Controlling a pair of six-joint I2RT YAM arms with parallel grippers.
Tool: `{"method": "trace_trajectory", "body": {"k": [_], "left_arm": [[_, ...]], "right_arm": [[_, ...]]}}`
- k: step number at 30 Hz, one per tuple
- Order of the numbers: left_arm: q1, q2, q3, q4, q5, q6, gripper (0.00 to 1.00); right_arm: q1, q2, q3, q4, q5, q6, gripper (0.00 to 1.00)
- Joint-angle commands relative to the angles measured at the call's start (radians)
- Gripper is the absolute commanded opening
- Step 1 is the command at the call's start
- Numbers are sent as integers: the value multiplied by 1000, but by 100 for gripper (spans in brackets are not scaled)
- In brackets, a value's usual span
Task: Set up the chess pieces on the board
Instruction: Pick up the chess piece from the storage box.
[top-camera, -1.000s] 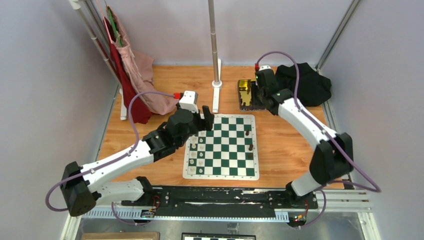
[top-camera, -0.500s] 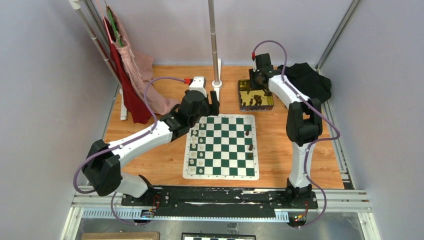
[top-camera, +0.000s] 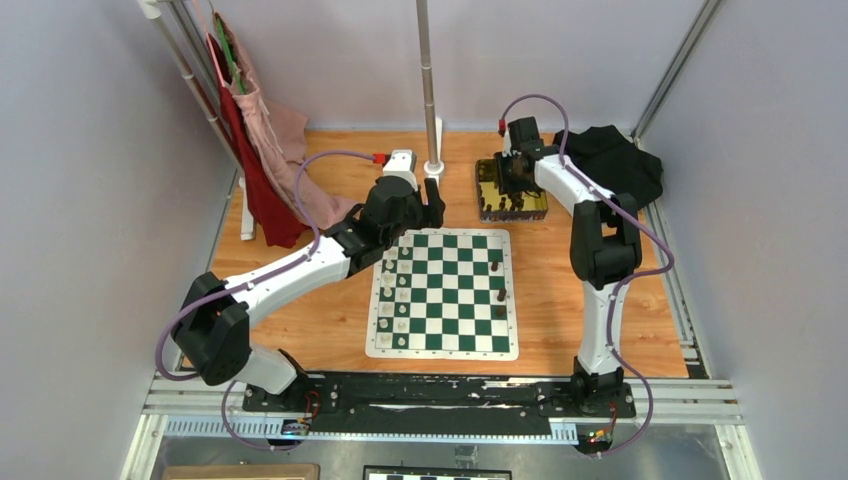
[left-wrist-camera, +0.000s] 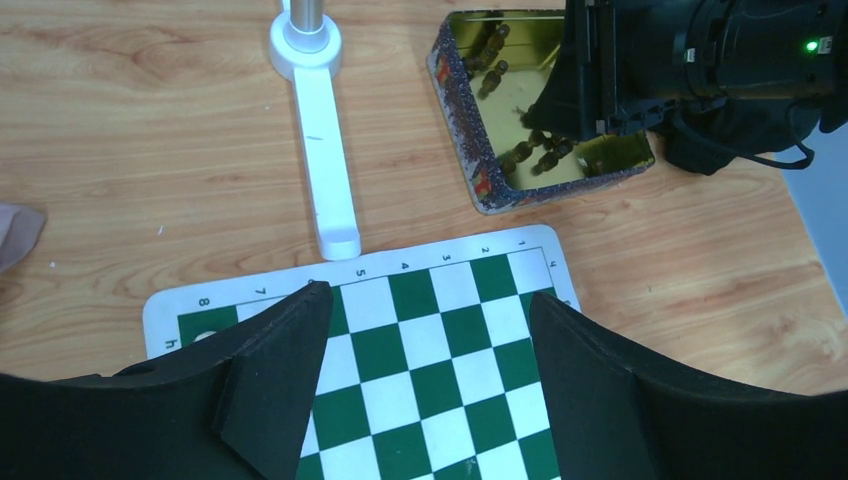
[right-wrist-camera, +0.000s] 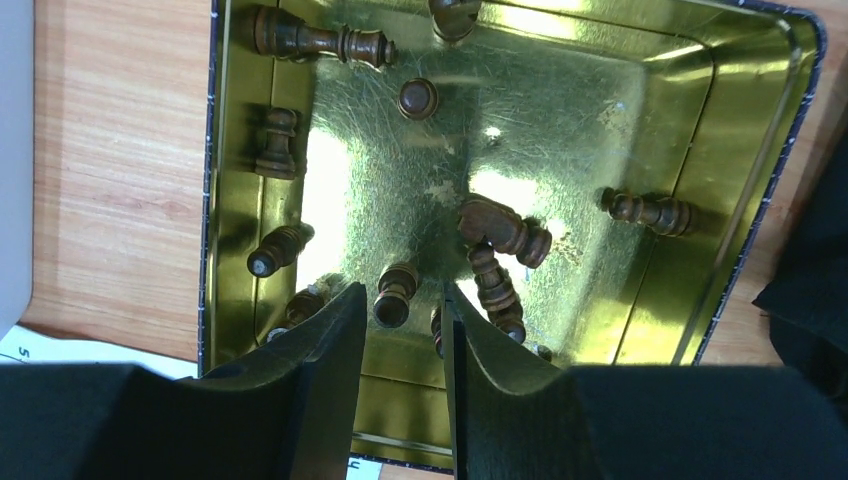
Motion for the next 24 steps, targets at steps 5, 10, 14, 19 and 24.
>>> {"method": "trace_trajectory", "body": {"k": [5,10,14,19,24], "left_arm": [[8,-16,-6,40,10,-13,78],[9,-15,-12,44,10,-14,78],[14,-12,-16,48,15,-15,78],[18,-12,-20,53,22,-17,78],[21,-18,-29,58,25,-19,78]], "right_arm": [[9,-10,-39,-26,-24,-8,38],[15,10,-26,-32,-21,-10,36],[14,24,-18,-36,-22,-13,33],[18,44,-5,-45,-26,-14,31],[22,56,4,-52,-26,-16,27]]}}
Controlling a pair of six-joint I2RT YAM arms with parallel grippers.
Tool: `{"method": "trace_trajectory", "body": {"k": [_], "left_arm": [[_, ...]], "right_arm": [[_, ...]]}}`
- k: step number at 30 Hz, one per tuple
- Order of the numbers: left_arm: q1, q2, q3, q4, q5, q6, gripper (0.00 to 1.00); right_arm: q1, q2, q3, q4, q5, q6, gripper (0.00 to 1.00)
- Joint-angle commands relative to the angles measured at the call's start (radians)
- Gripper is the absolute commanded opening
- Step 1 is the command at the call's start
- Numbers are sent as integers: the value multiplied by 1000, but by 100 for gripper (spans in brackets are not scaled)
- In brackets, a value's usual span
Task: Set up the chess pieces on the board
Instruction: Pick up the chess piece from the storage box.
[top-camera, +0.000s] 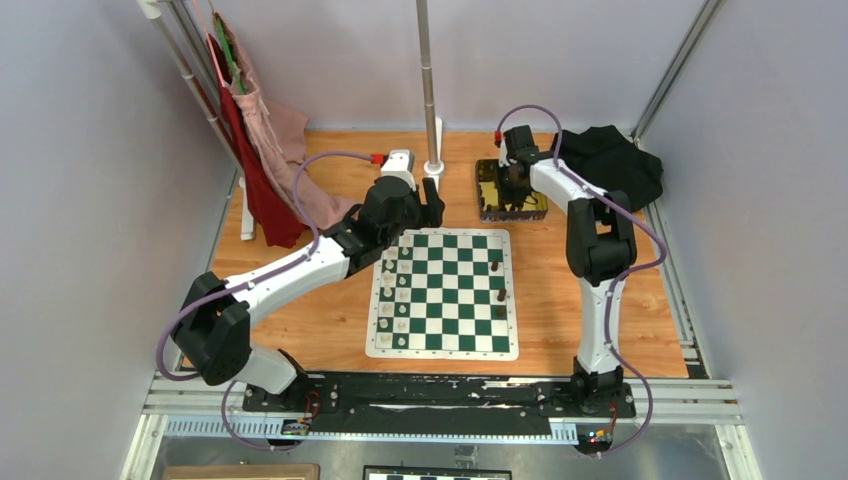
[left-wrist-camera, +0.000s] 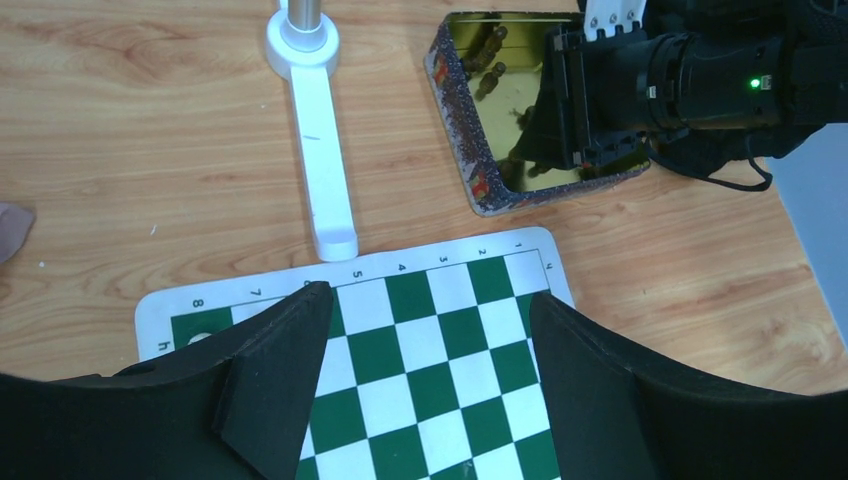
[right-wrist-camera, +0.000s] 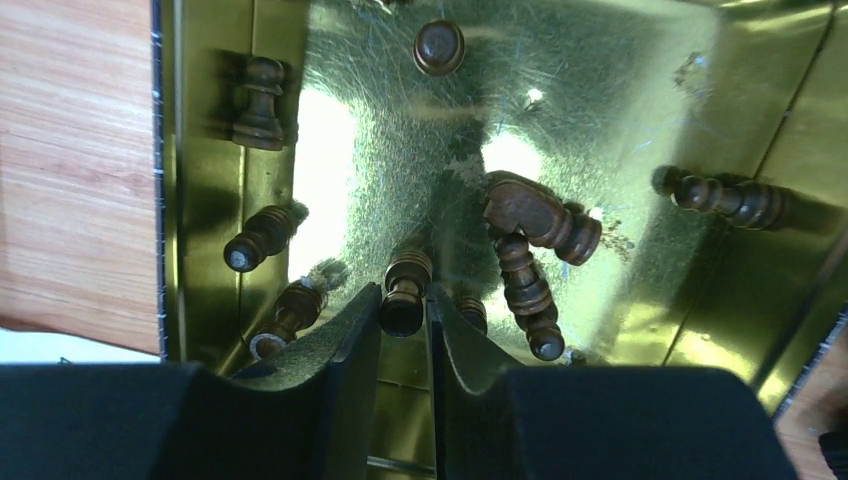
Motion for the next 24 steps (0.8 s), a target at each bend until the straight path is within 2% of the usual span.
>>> {"method": "trace_trajectory", "body": {"k": [1,4,9,18,24], "left_arm": [[10,-19,-17,36,5,-6,78],[12,-26,-23,39,6,-6,78],[15,-45,-35,39,5,-6,78],[15,-110,-75,32,1,-13,78],[15,-176,-109,20,-8,-18,77]], "right_arm": [[13,21,31,-41,-10,-16,24],[16,16,33,-43,-1,-17,11],[27,-22,47,-43,33,-34,1],[51,-99,76,-43,68,-46,0],[86,-173,32,-41,134,-46,0]]}}
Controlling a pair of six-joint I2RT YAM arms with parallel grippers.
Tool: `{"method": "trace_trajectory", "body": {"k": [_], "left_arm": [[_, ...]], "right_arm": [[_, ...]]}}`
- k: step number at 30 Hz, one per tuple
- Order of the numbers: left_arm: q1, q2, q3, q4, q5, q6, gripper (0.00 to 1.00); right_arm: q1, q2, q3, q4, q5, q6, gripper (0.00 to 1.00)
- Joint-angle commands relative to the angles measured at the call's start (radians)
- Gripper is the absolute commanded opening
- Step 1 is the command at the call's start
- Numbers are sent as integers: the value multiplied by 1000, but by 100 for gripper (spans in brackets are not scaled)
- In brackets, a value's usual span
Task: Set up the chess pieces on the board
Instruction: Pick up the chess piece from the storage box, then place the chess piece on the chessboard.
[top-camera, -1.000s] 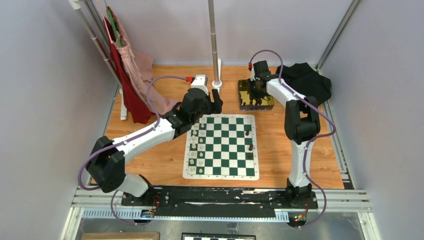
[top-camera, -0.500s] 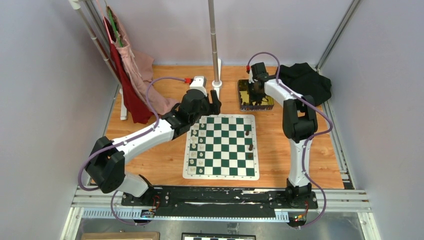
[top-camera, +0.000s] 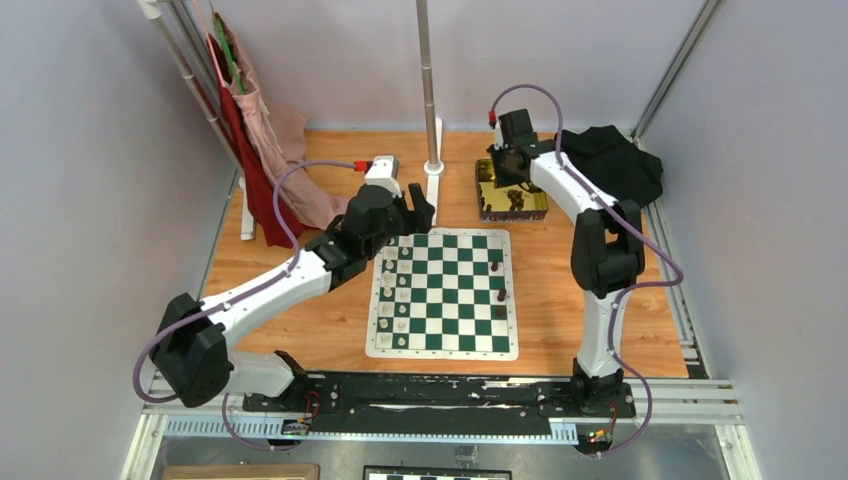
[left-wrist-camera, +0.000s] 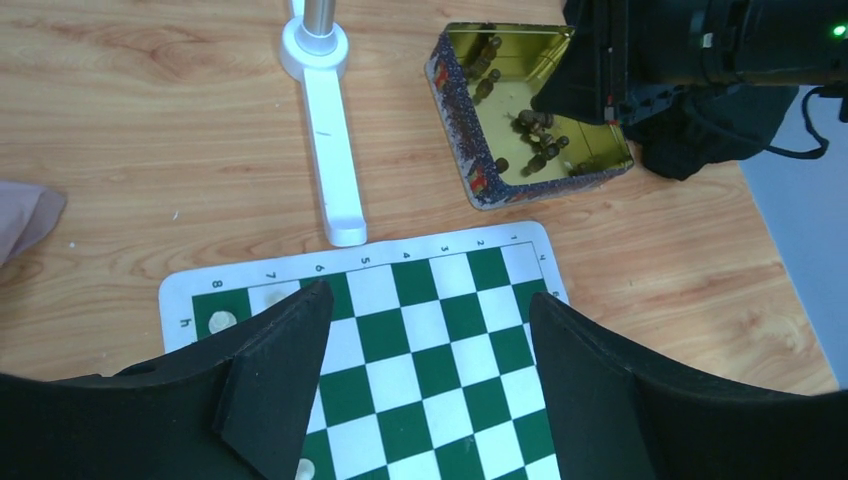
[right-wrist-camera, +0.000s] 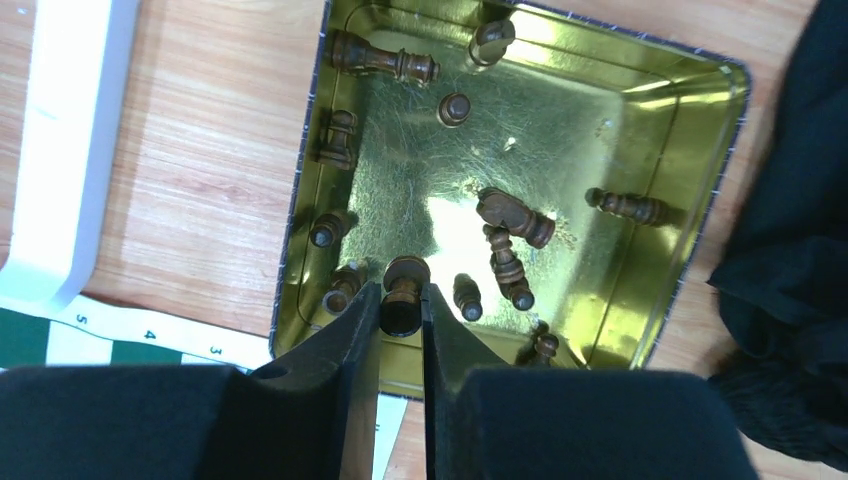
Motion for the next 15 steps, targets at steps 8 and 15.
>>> {"method": "trace_trajectory", "body": {"k": [8,15], "left_arm": [[7,-127,-76,-1,6,-24,77],[-8,-192,-157,0,34,-47,76]], "right_arm": [[145,-354,-293,-21,147,13,0],[354,-697,-668,-58,257,150,0]]}}
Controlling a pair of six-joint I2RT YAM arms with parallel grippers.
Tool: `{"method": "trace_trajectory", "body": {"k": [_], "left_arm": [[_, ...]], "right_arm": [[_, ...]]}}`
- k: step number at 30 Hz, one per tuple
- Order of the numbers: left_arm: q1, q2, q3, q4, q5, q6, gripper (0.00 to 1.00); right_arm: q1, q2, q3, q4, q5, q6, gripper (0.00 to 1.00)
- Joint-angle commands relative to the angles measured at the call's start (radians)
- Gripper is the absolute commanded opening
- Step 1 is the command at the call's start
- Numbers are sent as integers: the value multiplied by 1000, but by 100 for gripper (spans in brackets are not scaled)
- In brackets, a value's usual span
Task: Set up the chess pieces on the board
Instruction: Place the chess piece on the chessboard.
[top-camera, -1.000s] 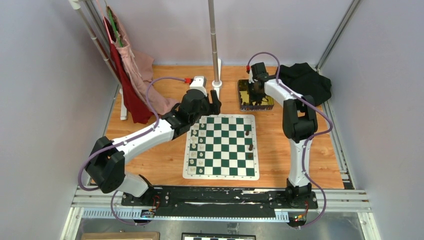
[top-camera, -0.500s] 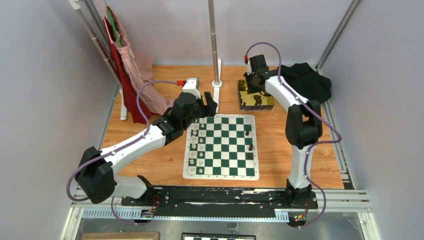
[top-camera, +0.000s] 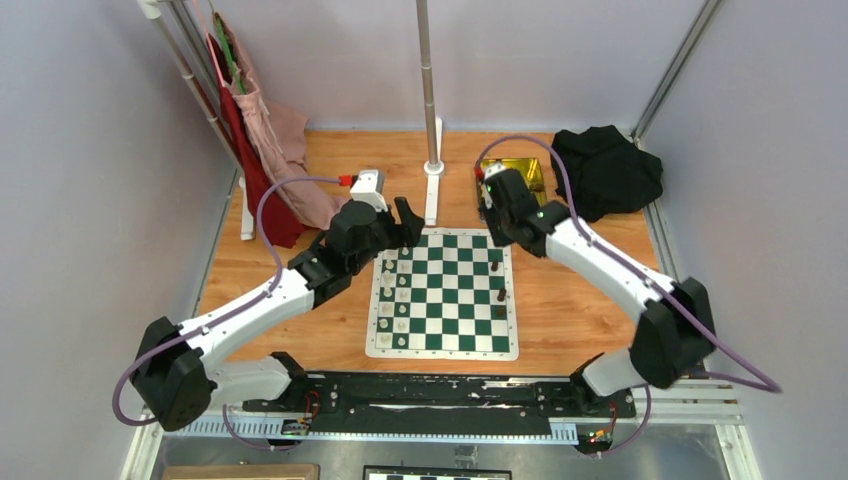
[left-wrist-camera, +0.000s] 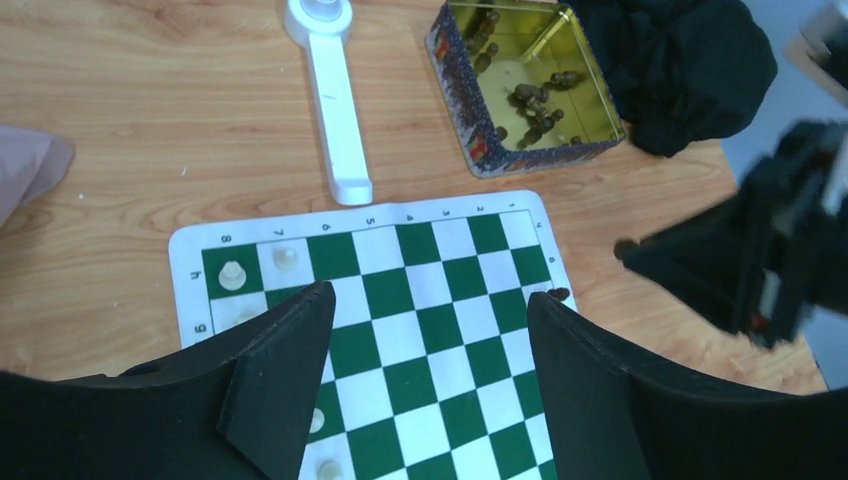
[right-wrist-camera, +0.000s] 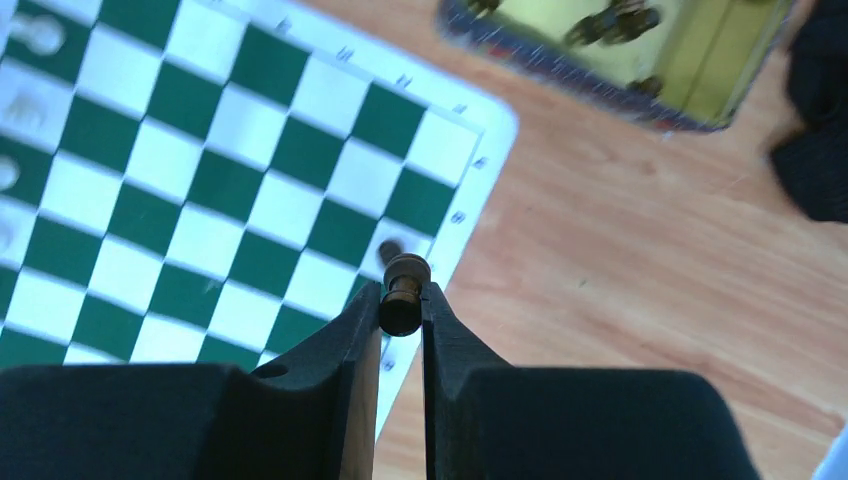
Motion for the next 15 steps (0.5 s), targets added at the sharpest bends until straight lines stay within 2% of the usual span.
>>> {"method": "trace_trajectory", "body": {"k": [1,8,15], "left_arm": [[-16,-53,-46,8,9,-22,76],[-73,-93,-85,6,-34,-31,75],[-102,-95,-93,3,-51,-29,75]], "right_arm": [[148,-195,-202,-65,105,132,0],[378,-438,-406,-155,181,341,0],[556,-471,-538,-179,227,537,0]]}}
